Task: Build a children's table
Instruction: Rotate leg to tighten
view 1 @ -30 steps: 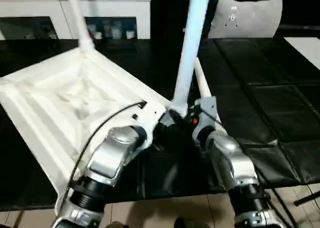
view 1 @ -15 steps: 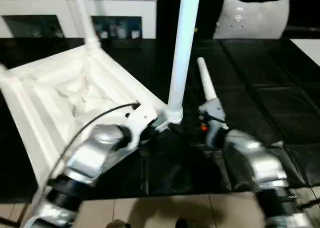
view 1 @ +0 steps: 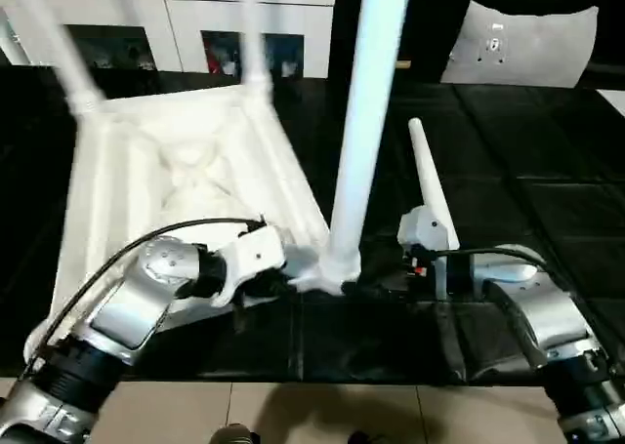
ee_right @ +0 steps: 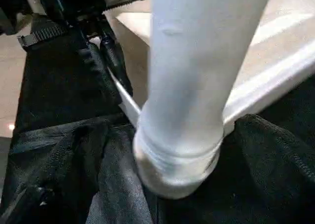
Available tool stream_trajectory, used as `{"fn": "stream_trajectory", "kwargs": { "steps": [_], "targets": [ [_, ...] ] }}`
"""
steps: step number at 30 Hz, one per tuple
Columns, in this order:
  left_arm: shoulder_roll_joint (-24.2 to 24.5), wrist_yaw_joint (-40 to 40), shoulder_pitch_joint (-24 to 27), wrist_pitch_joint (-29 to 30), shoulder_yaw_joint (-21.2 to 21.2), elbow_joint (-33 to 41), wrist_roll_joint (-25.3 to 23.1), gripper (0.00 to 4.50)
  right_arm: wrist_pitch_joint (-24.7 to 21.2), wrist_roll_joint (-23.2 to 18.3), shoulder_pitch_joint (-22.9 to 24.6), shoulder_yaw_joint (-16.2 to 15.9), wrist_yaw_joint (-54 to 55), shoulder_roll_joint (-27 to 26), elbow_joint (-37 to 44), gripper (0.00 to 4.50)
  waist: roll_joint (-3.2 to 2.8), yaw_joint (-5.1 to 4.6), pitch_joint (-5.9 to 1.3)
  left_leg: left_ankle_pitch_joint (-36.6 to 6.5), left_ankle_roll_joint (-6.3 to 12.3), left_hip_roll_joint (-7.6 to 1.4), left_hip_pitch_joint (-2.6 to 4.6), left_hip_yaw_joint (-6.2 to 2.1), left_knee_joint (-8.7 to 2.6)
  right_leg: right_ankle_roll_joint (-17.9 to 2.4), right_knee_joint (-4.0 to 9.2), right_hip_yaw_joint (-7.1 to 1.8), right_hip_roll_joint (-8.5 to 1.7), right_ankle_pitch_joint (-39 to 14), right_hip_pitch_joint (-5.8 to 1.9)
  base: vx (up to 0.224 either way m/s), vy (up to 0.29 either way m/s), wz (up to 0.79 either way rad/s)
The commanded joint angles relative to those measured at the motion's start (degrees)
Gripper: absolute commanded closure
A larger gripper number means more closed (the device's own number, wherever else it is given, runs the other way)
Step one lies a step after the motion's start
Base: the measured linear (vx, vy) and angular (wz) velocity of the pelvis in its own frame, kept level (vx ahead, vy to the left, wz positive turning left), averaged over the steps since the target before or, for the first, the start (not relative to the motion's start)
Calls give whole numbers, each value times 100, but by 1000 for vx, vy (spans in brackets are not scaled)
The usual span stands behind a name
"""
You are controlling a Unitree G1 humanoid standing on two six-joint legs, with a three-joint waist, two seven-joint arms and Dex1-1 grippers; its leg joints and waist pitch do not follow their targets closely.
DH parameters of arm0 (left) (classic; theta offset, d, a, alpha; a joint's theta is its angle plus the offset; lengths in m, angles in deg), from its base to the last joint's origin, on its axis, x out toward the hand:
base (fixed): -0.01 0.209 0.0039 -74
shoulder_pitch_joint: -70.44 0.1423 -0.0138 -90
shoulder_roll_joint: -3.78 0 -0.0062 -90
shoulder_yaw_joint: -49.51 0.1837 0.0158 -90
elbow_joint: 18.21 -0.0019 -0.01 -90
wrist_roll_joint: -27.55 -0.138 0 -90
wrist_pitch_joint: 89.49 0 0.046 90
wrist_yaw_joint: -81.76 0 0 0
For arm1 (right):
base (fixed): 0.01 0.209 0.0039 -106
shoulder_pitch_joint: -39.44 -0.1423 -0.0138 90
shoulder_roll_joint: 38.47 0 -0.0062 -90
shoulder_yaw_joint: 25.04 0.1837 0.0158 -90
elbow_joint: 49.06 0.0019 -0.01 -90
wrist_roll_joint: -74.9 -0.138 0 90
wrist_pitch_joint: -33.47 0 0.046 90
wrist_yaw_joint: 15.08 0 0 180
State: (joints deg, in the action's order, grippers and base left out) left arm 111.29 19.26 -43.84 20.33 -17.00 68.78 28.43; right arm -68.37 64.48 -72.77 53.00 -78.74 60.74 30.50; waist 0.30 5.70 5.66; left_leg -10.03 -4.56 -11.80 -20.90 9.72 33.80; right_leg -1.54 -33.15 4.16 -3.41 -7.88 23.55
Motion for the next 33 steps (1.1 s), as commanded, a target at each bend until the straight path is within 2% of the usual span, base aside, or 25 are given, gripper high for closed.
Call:
{"fn": "stream_trajectory", "kwargs": {
  "steps": [1,2,4,6,10,11,21,22,27,29,31,33],
  "targets": [
    [36,-350,-46,-230,385,44,-110,450,46,-47,-61,-129,-191,48,-57,10,-60,-53,-467,-1401,156,-143,95,-24,-412,-1084,332,-265,-404,-1827,-290,0,0,0],
    [52,-414,-57,-335,402,2,-130,450,69,-77,-76,-177,-291,74,-91,25,-64,-51,-467,-1403,160,-141,97,-22,-411,-1081,337,-264,-403,-1848,-288,0,0,0],
    [40,-430,-48,-363,392,-7,-131,450,120,-76,-70,-205,-322,70,-131,25,-55,-50,-465,-1404,149,-139,95,-17,-408,-1075,342,-268,-410,-1906,-292,0,0,0],
    [40,-446,-48,-390,392,-19,-129,450,130,-73,-75,-226,-368,65,-168,55,-52,-49,-468,-1380,143,-142,85,-20,-408,-1059,338,-267,-414,-1927,-299,0,0,0],
    [33,-476,-49,-439,406,-16,-126,450,216,-11,-72,-274,-465,57,-240,68,-40,-56,-468,-1417,133,-140,89,-21,-408,-1025,348,-265,-413,-2051,-296,0,0,0],
    [34,-483,-49,-450,407,-21,-128,450,223,-6,-73,-272,-480,54,-249,86,-38,-59,-469,-1412,137,-139,88,-20,-407,-1022,349,-266,-410,-2057,-298,0,0,0],
    [62,-498,-40,-521,365,-103,-159,450,302,12,-84,-337,-559,69,-323,157,-27,-65,-492,-1324,148,-142,90,-19,-399,-1068,324,-266,-406,-1919,-307,0,0,0],
    [62,-498,-40,-520,365,-102,-158,450,301,12,-83,-337,-559,67,-323,175,-29,-67,-492,-1319,151,-141,88,-18,-399,-1073,323,-264,-402,-1899,-307,0,0,0],
    [4,-380,35,-316,254,-34,-70,450,154,-48,46,-379,-530,-21,-221,184,-20,-62,-494,-1305,160,-137,92,-13,-395,-1060,328,-266,-406,-1954,-305,0,0,0],
    [-110,-256,65,-20,129,81,76,450,-43,-105,130,-376,-391,-118,-154,186,-22,-70,-493,-1297,157,-136,89,-10,-397,-1073,324,-267,-400,-1943,-306,0,0,0],
    [-255,-14,98,341,-8,237,172,450,-322,-143,260,-355,-55,-318,-30,186,-32,-87,-458,-1471,127,-139,93,-17,-420,-1030,353,-262,-402,-2186,-289,0,0,0],
    [-493,367,129,708,-162,384,221,450,-567,-47,370,-321,550,-636,20,186,-19,-133,-411,-1866,44,-109,130,-38,-438,-789,447,-222,-399,-2941,-269,0,0,0]
  ]
}}
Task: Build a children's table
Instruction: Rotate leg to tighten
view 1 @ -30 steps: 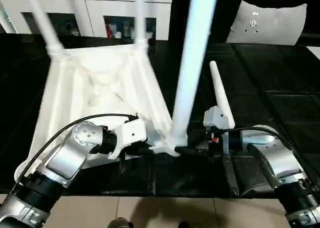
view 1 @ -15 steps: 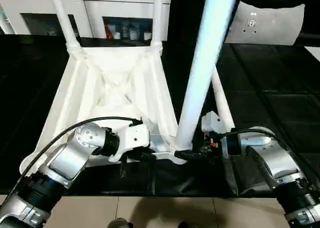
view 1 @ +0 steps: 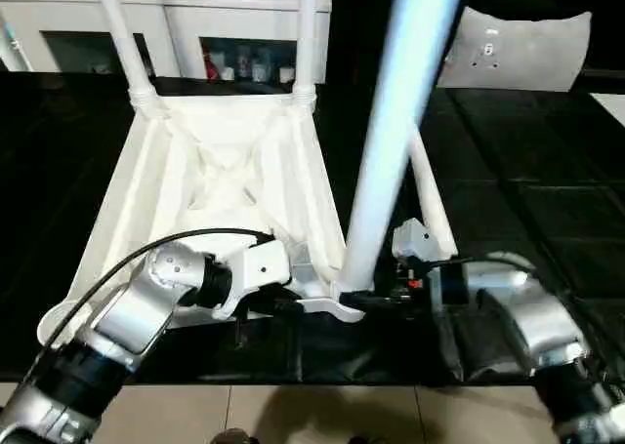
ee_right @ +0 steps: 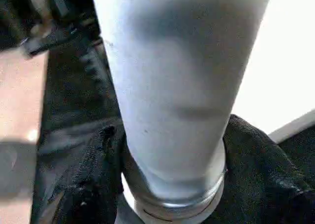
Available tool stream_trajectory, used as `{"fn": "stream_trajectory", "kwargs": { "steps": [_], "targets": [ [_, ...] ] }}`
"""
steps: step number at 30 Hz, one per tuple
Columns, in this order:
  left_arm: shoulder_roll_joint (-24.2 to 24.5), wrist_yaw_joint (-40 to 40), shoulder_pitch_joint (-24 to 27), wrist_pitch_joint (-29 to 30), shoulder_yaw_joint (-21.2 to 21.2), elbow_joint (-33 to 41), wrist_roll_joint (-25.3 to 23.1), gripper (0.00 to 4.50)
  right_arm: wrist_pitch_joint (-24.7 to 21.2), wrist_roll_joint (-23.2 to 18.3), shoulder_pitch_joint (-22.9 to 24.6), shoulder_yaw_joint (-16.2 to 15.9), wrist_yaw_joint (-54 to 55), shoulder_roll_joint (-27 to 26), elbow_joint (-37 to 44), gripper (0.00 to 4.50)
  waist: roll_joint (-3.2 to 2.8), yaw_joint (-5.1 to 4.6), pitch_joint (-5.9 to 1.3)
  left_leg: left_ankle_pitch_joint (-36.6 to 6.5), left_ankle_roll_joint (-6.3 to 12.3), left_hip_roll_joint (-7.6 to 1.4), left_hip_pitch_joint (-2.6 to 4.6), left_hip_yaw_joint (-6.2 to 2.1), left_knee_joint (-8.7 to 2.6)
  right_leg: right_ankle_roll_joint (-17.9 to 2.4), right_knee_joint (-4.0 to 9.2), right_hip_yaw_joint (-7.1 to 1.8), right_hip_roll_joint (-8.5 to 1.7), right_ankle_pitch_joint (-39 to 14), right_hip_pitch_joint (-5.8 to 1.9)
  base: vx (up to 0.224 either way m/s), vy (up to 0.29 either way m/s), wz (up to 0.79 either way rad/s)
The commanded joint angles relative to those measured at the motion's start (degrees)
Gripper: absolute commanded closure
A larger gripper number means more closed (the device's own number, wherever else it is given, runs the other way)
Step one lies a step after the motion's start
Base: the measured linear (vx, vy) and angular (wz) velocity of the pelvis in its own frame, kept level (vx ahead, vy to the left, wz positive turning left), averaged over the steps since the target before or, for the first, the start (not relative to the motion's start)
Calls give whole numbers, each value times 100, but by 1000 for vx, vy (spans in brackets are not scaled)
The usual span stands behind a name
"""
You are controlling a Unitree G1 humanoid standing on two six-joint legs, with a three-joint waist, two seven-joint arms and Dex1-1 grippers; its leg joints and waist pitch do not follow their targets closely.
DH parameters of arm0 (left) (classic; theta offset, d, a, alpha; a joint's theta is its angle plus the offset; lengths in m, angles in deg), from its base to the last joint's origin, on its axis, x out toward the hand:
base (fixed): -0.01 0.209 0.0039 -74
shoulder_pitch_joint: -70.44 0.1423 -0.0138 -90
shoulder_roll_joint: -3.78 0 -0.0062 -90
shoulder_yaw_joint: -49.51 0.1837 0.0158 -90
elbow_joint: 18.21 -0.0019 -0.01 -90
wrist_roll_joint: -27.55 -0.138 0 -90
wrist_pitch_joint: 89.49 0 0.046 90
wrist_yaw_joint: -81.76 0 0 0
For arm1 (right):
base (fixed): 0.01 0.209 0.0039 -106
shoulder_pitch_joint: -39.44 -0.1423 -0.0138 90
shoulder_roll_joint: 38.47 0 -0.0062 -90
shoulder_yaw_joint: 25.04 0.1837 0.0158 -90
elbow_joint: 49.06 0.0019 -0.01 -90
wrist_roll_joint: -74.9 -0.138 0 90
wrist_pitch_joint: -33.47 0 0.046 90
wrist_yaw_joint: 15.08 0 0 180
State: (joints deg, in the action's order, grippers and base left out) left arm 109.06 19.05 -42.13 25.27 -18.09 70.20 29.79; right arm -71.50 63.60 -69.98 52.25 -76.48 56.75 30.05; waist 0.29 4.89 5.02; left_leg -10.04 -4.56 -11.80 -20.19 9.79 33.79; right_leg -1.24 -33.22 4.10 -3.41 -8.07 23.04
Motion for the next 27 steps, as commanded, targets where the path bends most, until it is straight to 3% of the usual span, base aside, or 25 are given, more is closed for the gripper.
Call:
{"fn": "stream_trajectory", "kwargs": {
  "steps": [1,3,6,7,8,9,10,11,12,13,14,15,16,17,18,19,20,21,22,24,27],
  "targets": [
    [-296,428,-39,248,-69,256,89,450,-269,58,100,-242,389,-269,65,186,-16,-65,-342,-1956,12,-98,75,-51,-434,-721,482,-202,-405,-3163,-212,0,0,0],
    [-667,956,-19,774,-257,461,112,450,-477,232,156,-193,1164,-722,-47,187,-18,-154,-316,-2162,-64,-63,100,-81,-421,-438,595,-140,-413,-3760,-184,0,0,0],
    [-1072,1419,-52,1229,-441,589,167,450,-684,257,126,-42,1788,-1128,-188,187,-29,-281,-303,-2373,-53,-29,99,-124,-401,-195,693,-38,-404,-4105,-181,-34,7,-6],
    [-1179,1518,-64,1353,-492,621,197,450,-724,256,112,7,1933,-1227,-220,187,-29,-354,-293,-2474,-24,-9,115,-129,-369,-94,766,37,-397,-4247,-173,0,0,0],
    [-1506,1810,-106,1592,-629,671,260,450,-737,273,61,99,2256,-1450,-319,187,-81,-398,-290,-2573,16,-19,102,-156,-375,-13,813,136,-404,-4239,-226,0,0,0],
    [-1774,2057,-150,1710,-715,677,277,450,-793,274,3,192,2538,-1637,-427,187,-101,-437,-289,-2669,16,-50,103,-166,-387,-7,832,194,-400,-4139,-250,0,0,0],
    [-1992,2284,-188,1758,-766,657,252,450,-837,278,-52,267,2773,-1782,-530,187,-150,-493,-280,-3003,8,-124,115,-234,-434,-13,857,339,-382,-3862,-304,0,0,0],
    [-1992,2284,-188,1758,-766,657,252,450,-837,278,-52,267,2773,-1782,-530,187,-211,-540,-250,-3647,21,-278,95,-332,-584,-22,735,451,-344,-3348,-428,0,0,0],
    [-2194,2548,-226,1802,-814,615,191,450,-854,307,-105,333,3012,-1906,-628,187,-274,-523,-237,-4087,-11,-413,-12,-408,-759,-112,392,393,-324,-2773,-572,-66,33,-11],
    [-2348,2785,-252,1815,-850,557,115,450,-861,331,-146,389,3207,-1995,-708,189,-283,-390,-219,-4705,-67,-610,-192,-411,-1067,-314,-419,136,-321,-1316,-659,-60,-1,-3],
    [-2769,3488,-329,1813,-1006,365,-117,450,-925,423,-257,504,3595,-2187,-906,190,-78,-421,-192,-4613,-22,-425,82,-235,-951,-313,-253,-107,-308,-1816,-372,0,0,0],
    [-2769,3488,-329,1813,-1006,365,-117,450,-925,423,-257,504,3595,-2187,-906,190,70,-452,-170,-4127,-138,-75,297,-187,-532,-46,441,-33,-352,-3634,-95,37,-57,7],
    [-2962,3805,-400,1804,-1085,273,-201,450,-940,527,-338,570,3838,-2248,-1039,190,223,-377,-197,-2155,18,388,564,7,395,512,1074,41,-661,-6192,318,20,-75,-4],
    [-2968,3814,-405,1807,-1087,274,-202,450,-946,522,-343,583,3853,-2254,-1047,190,206,-360,-256,-1533,170,384,305,-14,336,564,998,-88,-774,-6244,50,0,0,0],
    [-3006,3869,-433,1824,-1099,279,-208,450,-991,485,-380,672,3946,-2296,-1098,190,140,-294,-304,-879,160,212,-239,-171,-20,542,650,-46,-810,-5377,-426,38,-32,-26],
    [-2983,3841,-443,1877,-1058,304,-237,450,-980,463,-386,687,3914,-2313,-1086,190,14,-246,-347,-900,136,87,-201,-225,-228,342,600,3,-625,-4214,-334,88,-2,-24],
    [-2958,3813,-446,1913,-1029,320,-258,450,-943,465,-384,674,3873,-2312,-1065,190,-75,-255,-383,-1112,138,42,-140,-253,-302,37,533,50,-500,-3341,-322,106,-9,-20],
    [-2897,3754,-446,1911,-987,326,-279,450,-933,440,-374,651,3777,-2304,-1032,135,-69,-263,-378,-1202,161,34,-116,-244,-320,-106,526,40,-473,-3068,-296,0,0,0],
    [-2883,3747,-446,1922,-973,332,-288,450,-933,437,-373,649,3752,-2310,-1024,135,-72,-278,-359,-1415,196,30,-90,-227,-334,-315,513,38,-446,-2922,-275,0,0,0],
    [-2740,3692,-424,1933,-916,354,-313,450,-883,451,-363,654,3728,-2333,-1014,111,-99,-312,-346,-1753,194,16,-95,-246,-362,-385,526,65,-461,-3102,-303,0,0,0],
    [-2680,3679,-419,1936,-923,360,-317,450,-839,447,-348,644,3666,-2302,-982,84,-107,-318,-374,-1624,215,-17,-100,-245,-377,-480,517,41,-471,-2736,-321,0,0,0]
  ]
}}
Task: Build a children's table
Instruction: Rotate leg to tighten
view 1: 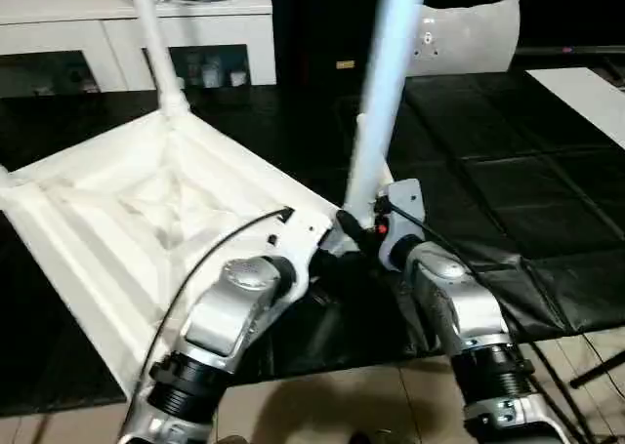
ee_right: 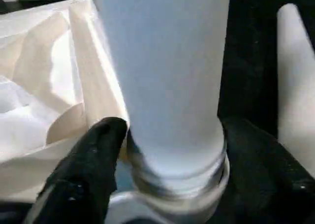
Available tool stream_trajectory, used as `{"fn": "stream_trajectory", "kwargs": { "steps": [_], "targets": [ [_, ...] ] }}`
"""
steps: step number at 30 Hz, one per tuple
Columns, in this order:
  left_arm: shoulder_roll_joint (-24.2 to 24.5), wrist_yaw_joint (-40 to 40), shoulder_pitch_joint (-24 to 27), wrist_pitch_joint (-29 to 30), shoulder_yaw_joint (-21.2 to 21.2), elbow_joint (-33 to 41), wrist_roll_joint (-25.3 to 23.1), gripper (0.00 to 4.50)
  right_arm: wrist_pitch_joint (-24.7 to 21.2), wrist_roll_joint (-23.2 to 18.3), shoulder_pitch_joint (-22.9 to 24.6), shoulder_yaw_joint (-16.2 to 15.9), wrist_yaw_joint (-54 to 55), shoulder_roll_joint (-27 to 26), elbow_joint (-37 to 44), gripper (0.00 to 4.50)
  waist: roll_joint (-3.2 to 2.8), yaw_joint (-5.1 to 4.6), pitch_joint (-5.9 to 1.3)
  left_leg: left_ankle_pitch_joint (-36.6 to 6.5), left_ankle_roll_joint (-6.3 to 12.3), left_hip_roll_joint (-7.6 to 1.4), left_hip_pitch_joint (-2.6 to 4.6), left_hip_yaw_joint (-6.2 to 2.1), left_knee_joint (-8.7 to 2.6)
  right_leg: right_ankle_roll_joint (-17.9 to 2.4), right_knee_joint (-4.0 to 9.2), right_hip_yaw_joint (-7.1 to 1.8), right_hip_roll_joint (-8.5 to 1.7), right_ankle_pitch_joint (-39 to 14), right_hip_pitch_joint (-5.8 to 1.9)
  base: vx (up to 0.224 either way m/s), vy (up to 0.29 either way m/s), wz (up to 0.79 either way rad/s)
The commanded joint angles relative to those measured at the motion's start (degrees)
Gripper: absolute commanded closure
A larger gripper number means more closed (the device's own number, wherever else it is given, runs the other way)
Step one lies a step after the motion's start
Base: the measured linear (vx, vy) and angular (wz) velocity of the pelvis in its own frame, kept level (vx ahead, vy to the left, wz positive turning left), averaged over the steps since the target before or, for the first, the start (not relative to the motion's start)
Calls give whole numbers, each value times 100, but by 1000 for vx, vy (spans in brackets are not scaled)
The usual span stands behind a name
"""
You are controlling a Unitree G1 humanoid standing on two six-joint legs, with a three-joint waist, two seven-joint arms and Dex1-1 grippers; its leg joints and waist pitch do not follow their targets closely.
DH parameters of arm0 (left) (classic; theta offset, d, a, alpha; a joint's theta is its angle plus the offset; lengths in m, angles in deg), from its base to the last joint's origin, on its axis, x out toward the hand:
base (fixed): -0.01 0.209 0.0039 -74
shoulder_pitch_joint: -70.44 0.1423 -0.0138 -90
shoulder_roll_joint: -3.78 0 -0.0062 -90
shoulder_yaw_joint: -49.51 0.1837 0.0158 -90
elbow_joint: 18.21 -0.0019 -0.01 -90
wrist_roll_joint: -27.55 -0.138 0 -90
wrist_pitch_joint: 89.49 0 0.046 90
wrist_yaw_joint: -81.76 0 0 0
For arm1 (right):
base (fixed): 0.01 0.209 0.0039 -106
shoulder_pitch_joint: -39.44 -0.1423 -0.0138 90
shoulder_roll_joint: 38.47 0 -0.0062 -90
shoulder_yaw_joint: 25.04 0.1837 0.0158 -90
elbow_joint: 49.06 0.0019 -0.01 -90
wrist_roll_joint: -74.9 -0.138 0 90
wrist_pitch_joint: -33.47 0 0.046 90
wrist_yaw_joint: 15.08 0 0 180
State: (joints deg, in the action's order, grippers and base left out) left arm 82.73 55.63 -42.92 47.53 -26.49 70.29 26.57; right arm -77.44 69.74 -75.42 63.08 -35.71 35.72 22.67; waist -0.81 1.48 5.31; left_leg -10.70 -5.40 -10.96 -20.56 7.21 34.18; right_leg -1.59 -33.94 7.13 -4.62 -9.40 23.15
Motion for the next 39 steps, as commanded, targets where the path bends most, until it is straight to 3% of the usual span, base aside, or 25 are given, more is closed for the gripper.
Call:
{"fn": "stream_trajectory", "kwargs": {
  "steps": [1,4,5,8,13,15,21,24,25,26,28,29,32,35,39],
  "targets": [
    [-28,12,-339,-294,-92,350,-8,450,-228,-162,202,-445,-440,-181,-225,76,-1,26,-401,-1505,320,-108,-61,21,-421,-534,572,-277,-342,-2459,-326,0,0,0],
    [73,-74,-332,-346,-62,327,-48,450,-22,-112,222,-435,-478,-42,-109,70,-4,35,-402,-1414,348,-117,-62,33,-422,-627,556,-289,-352,-2339,-332,0,0,0],
    [149,-149,-321,-401,-31,319,-61,450,112,-61,243,-437,-487,52,-29,44,42,34,-409,-1370,367,-115,-57,55,-414,-629,565,-299,-355,-2349,-332,0,0,0],
    [494,-533,-274,-618,123,308,13,450,64,-288,333,-247,-760,325,404,24,18,91,-427,-1079,429,-115,-71,60,-413,-639,542,-322,-366,-2138,-358,0,0,0],
    [830,-809,-255,-780,172,183,42,450,70,-588,430,-100,-1420,742,889,4,5,135,-490,-527,548,-140,-111,69,-367,-934,395,-345,-347,-1201,-384,0,0,0],
    [891,-812,-292,-859,146,68,18,450,103,-671,450,-45,-1615,878,1040,4,-15,159,-473,-535,599,-146,-98,82,-364,-996,397,-347,-343,-1149,-361,0,0,0],
    [766,-612,-541,-1022,-83,-388,28,450,186,-862,437,262,-1718,1127,1337,4,19,209,-447,-856,471,-139,-77,98,-388,-816,473,-337,-348,-1812,-352,0,0,0],
    [453,-536,-690,-892,-371,-538,341,450,67,-844,498,254,-1680,1286,1481,4,56,243,-468,-671,490,-130,-73,118,-367,-787,469,-343,-348,-1764,-352,0,0,0],
    [453,-536,-690,-892,-371,-538,341,406,67,-844,498,254,-1680,1286,1481,0,79,235,-469,-632,500,-127,-106,120,-366,-755,458,-331,-338,-1769,-368,0,0,0],
    [330,-535,-745,-841,-456,-566,493,395,-183,-890,570,213,-1703,1365,1625,0,84,238,-468,-627,522,-112,-94,135,-358,-718,479,-333,-332,-1826,-363,0,0,0],
    [223,-470,-798,-942,-503,-619,584,395,-435,-950,712,130,-1774,1444,1874,0,72,275,-486,-605,544,-133,-78,133,-356,-778,481,-337,-360,-1826,-347,0,0,0],
    [223,-470,-798,-942,-503,-619,584,375,-435,-950,712,130,-1774,1444,1874,0,77,287,-484,-644,554,-139,-82,133,-355,-762,489,-332,-352,-1836,-345,0,0,0],
    [209,-341,-821,-1244,-496,-716,492,375,-428,-918,882,49,-1719,1393,2064,0,112,297,-478,-682,554,-133,-99,141,-365,-687,499,-327,-350,-1921,-351,0,0,0],
    [333,-403,-720,-1290,-503,-588,411,375,-417,-871,999,-70,-1556,1319,2146,0,98,302,-493,-713,477,-131,-95,138,-372,-510,518,-316,-349,-2119,-341,0,0,0],
    [1010,-633,-314,-956,-565,162,326,375,-577,-849,1110,-191,-1407,1241,2347,0,45,257,-496,-878,363,-159,-63,125,-389,-505,508,-320,-346,-2202,-317,0,0,0]
  ]
}}
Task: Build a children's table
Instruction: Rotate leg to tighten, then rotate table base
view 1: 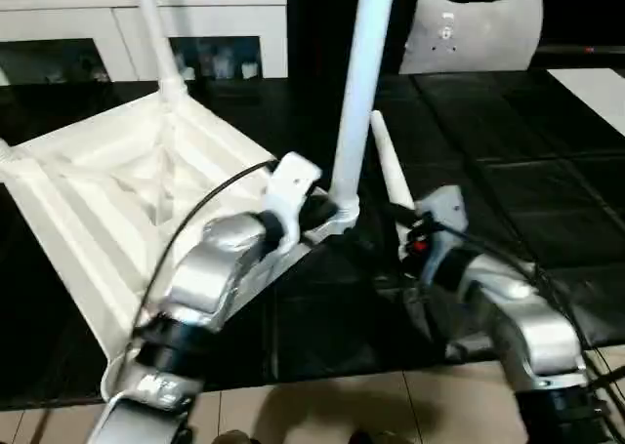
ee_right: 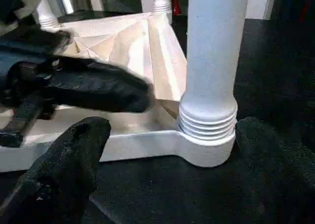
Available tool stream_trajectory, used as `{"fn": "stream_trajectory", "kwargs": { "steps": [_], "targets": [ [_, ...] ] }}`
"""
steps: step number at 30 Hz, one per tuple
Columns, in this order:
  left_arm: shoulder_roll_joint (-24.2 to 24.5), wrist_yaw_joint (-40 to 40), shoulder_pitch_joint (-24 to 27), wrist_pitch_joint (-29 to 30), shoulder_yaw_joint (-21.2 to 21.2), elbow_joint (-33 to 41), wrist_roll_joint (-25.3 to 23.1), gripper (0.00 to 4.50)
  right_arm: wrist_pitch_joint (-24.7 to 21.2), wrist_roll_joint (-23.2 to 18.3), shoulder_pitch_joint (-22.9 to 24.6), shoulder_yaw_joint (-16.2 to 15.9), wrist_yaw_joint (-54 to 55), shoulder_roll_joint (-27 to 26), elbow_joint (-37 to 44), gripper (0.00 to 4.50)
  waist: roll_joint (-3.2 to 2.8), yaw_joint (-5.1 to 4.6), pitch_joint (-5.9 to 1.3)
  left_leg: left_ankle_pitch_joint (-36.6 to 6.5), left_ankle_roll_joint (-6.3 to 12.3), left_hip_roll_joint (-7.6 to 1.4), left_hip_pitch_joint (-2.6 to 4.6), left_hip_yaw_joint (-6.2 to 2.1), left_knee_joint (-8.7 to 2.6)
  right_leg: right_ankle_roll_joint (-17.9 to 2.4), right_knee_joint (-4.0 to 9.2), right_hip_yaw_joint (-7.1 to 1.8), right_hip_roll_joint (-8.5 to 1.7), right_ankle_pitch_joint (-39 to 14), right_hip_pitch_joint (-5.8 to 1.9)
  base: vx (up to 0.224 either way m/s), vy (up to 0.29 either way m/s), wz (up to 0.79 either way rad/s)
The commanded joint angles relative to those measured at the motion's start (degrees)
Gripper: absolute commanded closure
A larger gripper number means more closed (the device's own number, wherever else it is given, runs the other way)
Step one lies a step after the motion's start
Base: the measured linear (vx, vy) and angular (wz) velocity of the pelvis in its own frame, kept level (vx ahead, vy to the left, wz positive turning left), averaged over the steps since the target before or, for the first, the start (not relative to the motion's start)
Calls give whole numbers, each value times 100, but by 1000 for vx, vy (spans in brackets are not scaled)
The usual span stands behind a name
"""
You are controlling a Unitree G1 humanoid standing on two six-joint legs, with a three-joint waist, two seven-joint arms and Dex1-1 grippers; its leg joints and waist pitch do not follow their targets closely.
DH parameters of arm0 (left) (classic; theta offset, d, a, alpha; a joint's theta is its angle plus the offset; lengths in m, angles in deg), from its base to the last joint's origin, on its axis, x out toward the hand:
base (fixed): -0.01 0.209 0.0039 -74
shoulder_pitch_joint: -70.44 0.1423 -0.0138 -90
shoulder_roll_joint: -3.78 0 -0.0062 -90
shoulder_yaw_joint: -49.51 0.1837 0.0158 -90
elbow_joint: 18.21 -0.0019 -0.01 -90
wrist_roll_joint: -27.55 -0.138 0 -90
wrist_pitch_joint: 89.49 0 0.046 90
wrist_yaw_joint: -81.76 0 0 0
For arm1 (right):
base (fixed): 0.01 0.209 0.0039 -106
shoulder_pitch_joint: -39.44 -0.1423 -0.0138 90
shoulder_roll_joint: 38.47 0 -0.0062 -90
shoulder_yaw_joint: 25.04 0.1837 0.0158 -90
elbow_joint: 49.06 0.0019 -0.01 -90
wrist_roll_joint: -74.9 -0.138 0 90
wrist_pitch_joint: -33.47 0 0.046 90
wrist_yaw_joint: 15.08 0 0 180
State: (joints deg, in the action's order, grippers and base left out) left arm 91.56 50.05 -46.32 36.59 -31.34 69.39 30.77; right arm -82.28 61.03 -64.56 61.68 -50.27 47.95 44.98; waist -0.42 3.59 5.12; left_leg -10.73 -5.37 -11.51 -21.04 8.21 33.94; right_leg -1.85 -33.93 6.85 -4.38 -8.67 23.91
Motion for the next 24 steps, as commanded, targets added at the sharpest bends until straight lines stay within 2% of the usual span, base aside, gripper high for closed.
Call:
{"fn": "stream_trajectory", "kwargs": {
  "steps": [1,2,3,4,5,6,7,8,9,10,11,12,13,14,16,17,18,19,21,22,23,24],
  "targets": [
    [243,-118,86,205,-87,365,-95,375,-118,35,42,-77,46,18,145,0,-7,31,-462,-937,352,-106,-4,31,-373,-486,513,-291,-349,-2292,-375,0,0,0],
    [341,-151,132,292,-93,459,-96,390,-141,48,55,-99,47,18,167,0,-20,27,-458,-1016,328,-112,19,31,-376,-513,518,-289,-349,-2320,-362,0,0,0],
    [497,-204,195,382,-96,586,-103,400,-155,90,72,-148,48,26,190,0,-17,21,-448,-1045,318,-106,13,35,-378,-514,525,-287,-345,-2348,-366,0,0,0],
    [756,-286,282,452,-36,758,-206,400,-159,148,90,-224,45,34,201,0,-60,36,-456,-1083,290,-117,38,29,-382,-552,520,-293,-351,-2328,-355,0,0,0],
    [1084,-409,437,672,0,1058,-257,412,-146,228,119,-345,40,45,212,0,-75,53,-468,-1097,255,-139,58,17,-382,-589,493,-303,-363,-2233,-348,0,0,0],
    [1467,-488,655,1044,-12,1480,-326,420,-141,318,157,-508,32,50,220,0,-65,18,-447,-1102,254,-142,14,15,-411,-656,453,-314,-336,-2038,-364,0,0,0],
    [1595,-439,749,1216,-64,1642,-396,431,-146,357,171,-586,27,50,220,0,-78,-3,-445,-1199,197,-149,12,8,-420,-694,422,-311,-334,-2030,-375,0,0,0],
    [1668,-391,806,1311,-95,1740,-446,442,-155,367,180,-639,40,58,226,0,-62,-19,-427,-1286,199,-120,39,31,-409,-663,476,-312,-325,-2201,-352,0,0,0],
    [1860,-356,924,1454,-141,1890,-559,448,-164,404,186,-732,48,54,219,0,-73,-14,-439,-1274,181,-121,48,32,-396,-668,468,-315,-340,-2229,-358,0,0,0],
    [2047,-304,1025,1603,-206,2024,-644,448,-205,429,189,-809,69,47,220,0,-57,-2,-432,-1247,185,-130,57,37,-399,-680,471,-328,-346,-2222,-343,0,0,0],
    [2115,-280,1060,1660,-237,2072,-676,448,-219,443,189,-839,75,47,219,0,-62,-4,-436,-1228,178,-128,36,26,-403,-689,446,-326,-340,-2199,-359,0,0,0],
    [2339,-185,1165,1871,-369,2221,-790,448,-229,520,182,-952,78,61,208,0,-67,-15,-405,-1400,177,-115,46,32,-412,-605,487,-308,-326,-2464,-338,0,0,0],
    [2445,-132,1198,1939,-416,2259,-875,448,-226,559,176,-995,77,73,197,0,-67,-16,-406,-1489,149,-115,64,26,-408,-574,487,-302,-331,-2579,-332,0,0,0],
    [2828,-71,1284,1843,-312,2216,-1303,448,-278,620,154,-1037,118,70,133,0,-60,-25,-398,-1596,137,-95,59,3,-409,-424,525,-291,-326,-2844,-327,0,0,0],
    [3047,-63,1368,1838,-277,2194,-1497,448,-282,702,124,-1088,153,75,57,0,-63,-43,-383,-1674,115,-75,76,1,-407,-291,569,-284,-330,-3096,-320,0,0,0],
    [3115,-62,1422,1998,-301,2280,-1428,448,-268,755,105,-1145,170,84,14,0,-67,-48,-378,-1697,105,-77,93,3,-406,-284,583,-289,-335,-3110,-309,0,0,0],
    [3235,-39,1494,2095,-294,2357,-1457,448,-278,808,81,-1201,197,81,-40,0,-70,-51,-358,-1870,94,-88,152,6,-406,-320,619,-278,-332,-3207,-261,0,0,0],
    [3380,-22,1568,2192,-280,2438,-1496,448,-265,864,58,-1253,219,71,-87,0,-82,-61,-358,-2038,52,-96,145,-29,-422,-334,591,-259,-348,-3263,-296,0,0,0],
    [3701,-8,1726,2241,-222,2488,-1675,448,-260,890,16,-1306,261,20,-142,0,-85,-56,-381,-2127,49,-98,178,-40,-423,-305,608,-263,-350,-3229,-283,0,0,0],
    [3844,-28,1832,2274,-218,2471,-1715,448,-259,895,-11,-1336,282,-20,-168,0,-87,-79,-376,-2123,58,-99,122,-56,-438,-349,576,-266,-351,-3114,-308,0,0,0],
    [3924,-44,1911,2348,-199,2485,-1689,448,-264,901,-35,-1370,298,-45,-194,0,-39,-95,-368,-2126,71,-92,107,-47,-446,-323,585,-266,-335,-3130,-311,0,0,0],
    [3944,-51,1938,2380,-192,2493,-1674,448,-265,906,-43,-1384,303,-53,-203,0,-66,-96,-370,-2161,59,-93,144,-50,-440,-326,591,-270,-342,-3165,-286,0,0,0]
  ]
}}
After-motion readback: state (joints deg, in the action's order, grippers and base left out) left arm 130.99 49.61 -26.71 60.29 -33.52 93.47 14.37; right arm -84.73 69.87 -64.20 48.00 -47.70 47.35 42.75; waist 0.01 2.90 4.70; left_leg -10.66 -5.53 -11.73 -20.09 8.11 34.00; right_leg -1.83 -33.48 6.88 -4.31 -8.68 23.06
